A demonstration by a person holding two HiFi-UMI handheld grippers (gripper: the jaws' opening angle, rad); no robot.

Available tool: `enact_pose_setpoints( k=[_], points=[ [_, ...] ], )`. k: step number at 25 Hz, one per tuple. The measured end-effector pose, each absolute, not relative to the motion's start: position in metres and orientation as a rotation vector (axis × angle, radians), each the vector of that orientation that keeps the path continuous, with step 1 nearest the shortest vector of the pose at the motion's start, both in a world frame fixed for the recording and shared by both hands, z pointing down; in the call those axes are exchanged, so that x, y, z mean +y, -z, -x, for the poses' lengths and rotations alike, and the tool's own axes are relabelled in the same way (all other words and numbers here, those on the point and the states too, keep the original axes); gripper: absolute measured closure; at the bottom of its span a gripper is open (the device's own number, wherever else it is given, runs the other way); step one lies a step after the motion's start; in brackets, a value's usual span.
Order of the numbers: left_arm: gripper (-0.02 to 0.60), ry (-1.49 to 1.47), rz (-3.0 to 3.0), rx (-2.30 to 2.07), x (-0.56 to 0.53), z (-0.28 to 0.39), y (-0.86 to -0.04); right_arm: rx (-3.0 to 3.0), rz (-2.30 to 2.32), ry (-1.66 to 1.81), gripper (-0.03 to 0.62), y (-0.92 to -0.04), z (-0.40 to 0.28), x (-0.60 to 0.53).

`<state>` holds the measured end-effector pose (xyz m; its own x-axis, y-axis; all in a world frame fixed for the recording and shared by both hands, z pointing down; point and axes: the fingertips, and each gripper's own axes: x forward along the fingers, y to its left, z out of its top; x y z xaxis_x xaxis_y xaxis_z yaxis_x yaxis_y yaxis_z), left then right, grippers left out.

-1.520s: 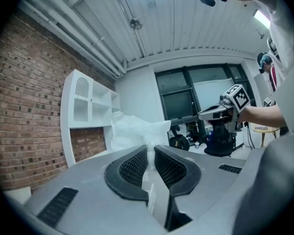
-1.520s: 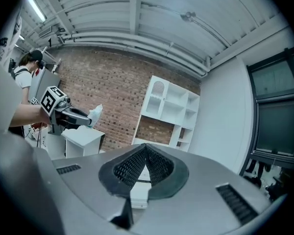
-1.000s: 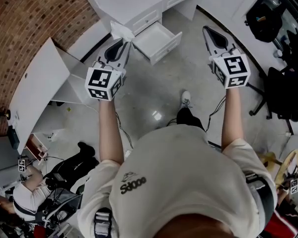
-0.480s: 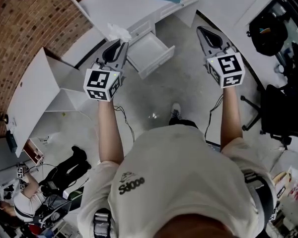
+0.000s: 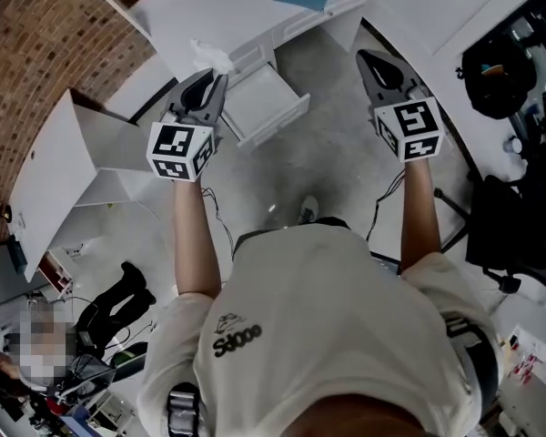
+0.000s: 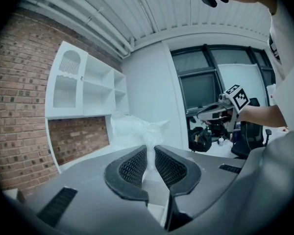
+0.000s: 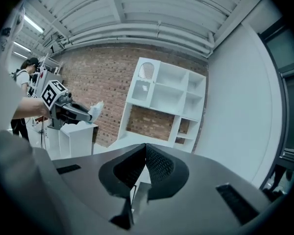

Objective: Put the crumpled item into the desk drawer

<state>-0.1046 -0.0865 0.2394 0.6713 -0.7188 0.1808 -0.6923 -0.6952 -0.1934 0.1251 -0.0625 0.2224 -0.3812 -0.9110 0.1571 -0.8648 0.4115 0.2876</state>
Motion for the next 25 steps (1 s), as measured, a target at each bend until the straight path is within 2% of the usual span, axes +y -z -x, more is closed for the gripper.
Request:
enact_pose_setpoints(
  k=[13,25],
  points=[
    [0.523,0.47,2.797,1.235,-0.153,0.075,-0.279,-2.405,-1.441,0.156,0.589,-0.26,-0.151,-0.135],
    [0.523,0.61,2.883,1.112,-0.277,0.086,-0.345,-2.373,-1.507,0.022,0.589,-0.296,-0.124,-0.251]
  ],
)
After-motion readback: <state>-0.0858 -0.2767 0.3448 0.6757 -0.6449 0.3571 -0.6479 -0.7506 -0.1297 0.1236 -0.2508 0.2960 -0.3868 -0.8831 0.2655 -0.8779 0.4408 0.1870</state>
